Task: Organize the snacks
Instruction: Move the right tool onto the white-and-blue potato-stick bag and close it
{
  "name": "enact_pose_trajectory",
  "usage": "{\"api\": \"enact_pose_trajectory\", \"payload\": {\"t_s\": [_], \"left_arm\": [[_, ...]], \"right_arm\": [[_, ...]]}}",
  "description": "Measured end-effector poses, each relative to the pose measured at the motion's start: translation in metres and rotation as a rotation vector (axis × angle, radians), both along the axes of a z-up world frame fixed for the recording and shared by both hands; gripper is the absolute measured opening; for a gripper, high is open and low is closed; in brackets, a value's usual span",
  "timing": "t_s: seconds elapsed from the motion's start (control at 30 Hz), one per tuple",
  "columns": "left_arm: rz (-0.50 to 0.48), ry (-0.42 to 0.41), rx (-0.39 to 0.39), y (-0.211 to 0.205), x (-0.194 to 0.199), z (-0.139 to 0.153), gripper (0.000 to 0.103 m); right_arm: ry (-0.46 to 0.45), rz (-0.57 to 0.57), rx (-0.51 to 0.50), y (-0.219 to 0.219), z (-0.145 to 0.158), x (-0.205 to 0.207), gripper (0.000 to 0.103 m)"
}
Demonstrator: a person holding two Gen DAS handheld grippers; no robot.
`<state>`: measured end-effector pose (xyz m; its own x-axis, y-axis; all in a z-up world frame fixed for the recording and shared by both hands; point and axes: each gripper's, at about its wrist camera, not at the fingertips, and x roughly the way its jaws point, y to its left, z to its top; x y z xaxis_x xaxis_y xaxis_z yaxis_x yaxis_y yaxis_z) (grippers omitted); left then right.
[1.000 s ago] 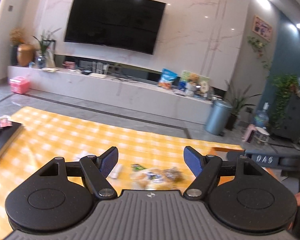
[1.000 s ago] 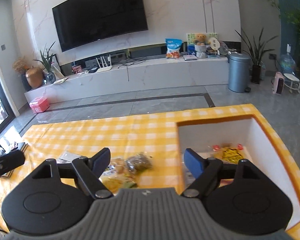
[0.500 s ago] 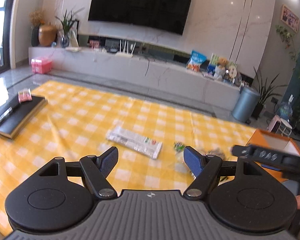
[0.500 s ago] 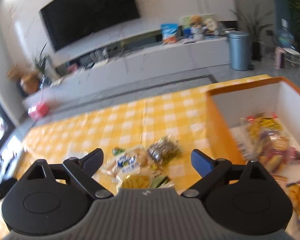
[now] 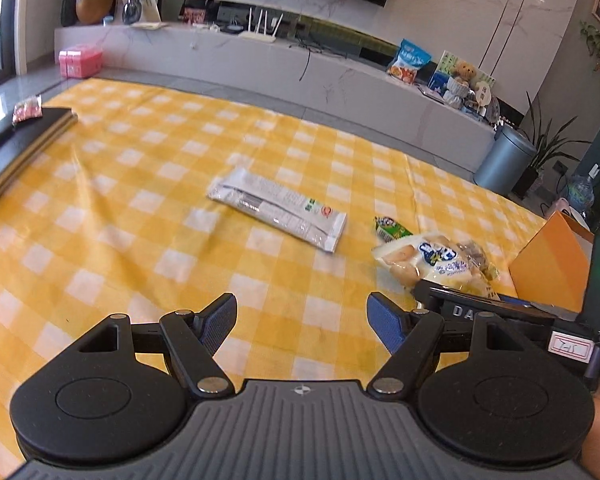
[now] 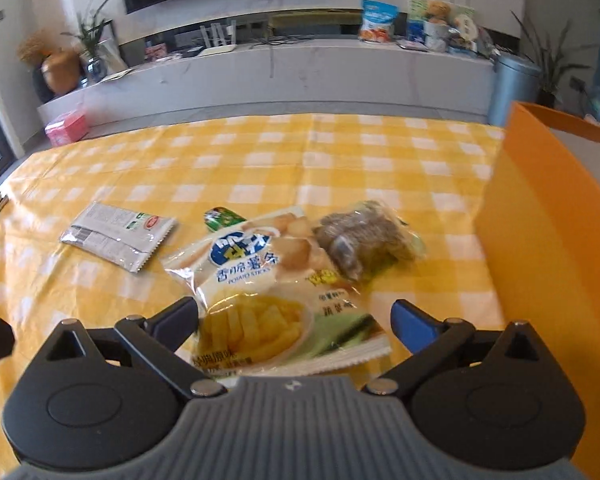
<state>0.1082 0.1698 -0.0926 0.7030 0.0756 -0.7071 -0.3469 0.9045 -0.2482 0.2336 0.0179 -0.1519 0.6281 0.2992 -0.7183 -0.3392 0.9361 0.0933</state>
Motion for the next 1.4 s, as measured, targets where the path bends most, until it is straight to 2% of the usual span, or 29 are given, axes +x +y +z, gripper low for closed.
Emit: {"api": "enact_pose_trajectory", "payload": {"t_s": [0.2, 0.4, 0.57, 0.67, 0.73, 0.8, 0.9, 0.97, 1.03, 1.1, 1.2, 1.23, 1.37, 1.4], "left_arm": [[0.007, 0.023, -0.026, 0.002, 0.0, -0.006, 0.087], [-0.009, 0.024, -0.054, -0.003, 0.0, -0.005, 0.087], [-0.016, 0.005, -0.033, -0.006, -0.003, 0.004, 0.087], [-0.014, -0.006, -0.025, -0.007, -0.006, 0.008, 0.087], [-0.016, -0.005, -0.021, -0.008, -0.006, 0.009, 0.087], [-0.017, -0.001, -0.017, -0.009, -0.006, 0.009, 0.086], [-0.022, -0.001, -0.008, -0.01, -0.006, 0.009, 0.086], [-0.034, -0.008, 0.019, -0.012, -0.007, 0.011, 0.086], [-0.036, -0.017, 0.045, -0.012, -0.008, 0.013, 0.086], [-0.042, -0.017, 0.017, -0.009, -0.007, 0.012, 0.086], [-0.052, -0.025, -0.026, -0.006, -0.008, 0.011, 0.086], [-0.056, -0.03, -0.029, -0.006, -0.008, 0.011, 0.086], [-0.074, -0.036, -0.022, -0.009, -0.008, 0.013, 0.086], [-0.077, -0.033, -0.02, -0.009, -0.007, 0.013, 0.086]], "right_arm": [[-0.053, 0.04, -0.084, 0.018, -0.012, -0.002, 0.1], [-0.08, 0.046, -0.073, 0.012, -0.009, -0.006, 0.092], [-0.017, 0.037, -0.039, 0.002, -0.007, -0.007, 0.084], [0.069, 0.072, -0.035, -0.004, -0.004, -0.013, 0.084], [0.147, 0.115, -0.013, -0.008, 0.0, -0.021, 0.084], [0.191, 0.154, 0.012, -0.009, 0.005, -0.03, 0.089], [0.18, 0.193, -0.026, 0.001, 0.011, -0.041, 0.091], [0.146, 0.196, -0.032, 0.007, 0.013, -0.042, 0.1], [0.103, 0.189, -0.052, 0.013, 0.013, -0.042, 0.1], [0.074, 0.215, -0.077, 0.017, 0.007, -0.042, 0.1], [0.101, 0.213, -0.104, 0.02, -0.006, -0.036, 0.099], [0.103, 0.205, -0.098, 0.019, -0.009, -0.034, 0.097], [0.093, 0.193, -0.064, 0.012, -0.011, -0.032, 0.075], [0.085, 0.196, -0.077, 0.014, -0.01, -0.032, 0.074]]}}
